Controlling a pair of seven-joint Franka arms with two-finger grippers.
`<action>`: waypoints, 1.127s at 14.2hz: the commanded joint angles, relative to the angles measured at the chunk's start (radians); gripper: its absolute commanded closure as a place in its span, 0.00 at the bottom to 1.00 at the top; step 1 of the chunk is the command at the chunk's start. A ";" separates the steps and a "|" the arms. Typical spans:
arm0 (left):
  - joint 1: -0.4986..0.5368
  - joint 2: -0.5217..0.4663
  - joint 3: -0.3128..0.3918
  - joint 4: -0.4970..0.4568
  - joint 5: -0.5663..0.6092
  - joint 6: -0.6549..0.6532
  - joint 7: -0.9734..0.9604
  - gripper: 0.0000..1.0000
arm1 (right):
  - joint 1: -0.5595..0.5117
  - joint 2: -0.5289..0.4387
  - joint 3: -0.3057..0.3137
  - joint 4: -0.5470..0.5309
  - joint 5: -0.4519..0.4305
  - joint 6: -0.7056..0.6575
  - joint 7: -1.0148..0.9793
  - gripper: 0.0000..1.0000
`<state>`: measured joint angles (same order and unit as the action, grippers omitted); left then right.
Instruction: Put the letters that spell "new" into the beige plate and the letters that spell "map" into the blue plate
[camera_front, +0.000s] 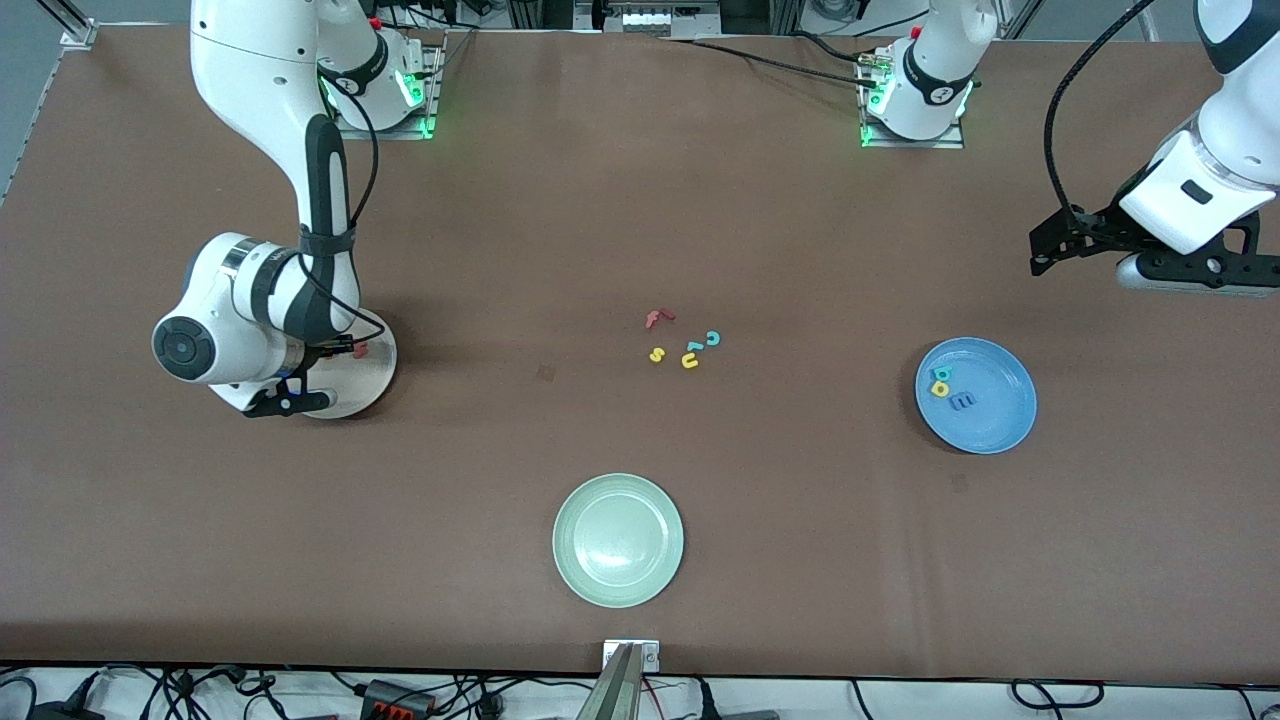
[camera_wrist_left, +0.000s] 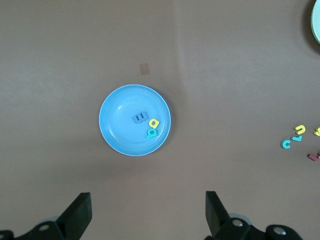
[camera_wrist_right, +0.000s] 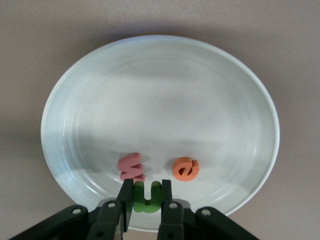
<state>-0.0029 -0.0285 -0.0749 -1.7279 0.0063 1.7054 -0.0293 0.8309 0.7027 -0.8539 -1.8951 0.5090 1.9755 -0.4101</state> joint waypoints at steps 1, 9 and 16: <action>-0.005 -0.008 0.004 0.007 -0.020 -0.015 0.000 0.00 | -0.009 0.012 -0.002 -0.005 0.020 0.005 -0.018 0.81; -0.006 -0.010 0.004 0.005 -0.020 -0.016 0.000 0.00 | -0.009 0.006 -0.005 0.010 0.022 -0.007 -0.009 0.00; -0.006 -0.010 0.003 0.013 -0.020 -0.029 0.000 0.00 | -0.015 -0.020 -0.016 0.063 0.025 -0.010 -0.009 0.00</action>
<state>-0.0047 -0.0288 -0.0751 -1.7278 0.0063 1.6987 -0.0293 0.8183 0.7082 -0.8632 -1.8532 0.5130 1.9754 -0.4109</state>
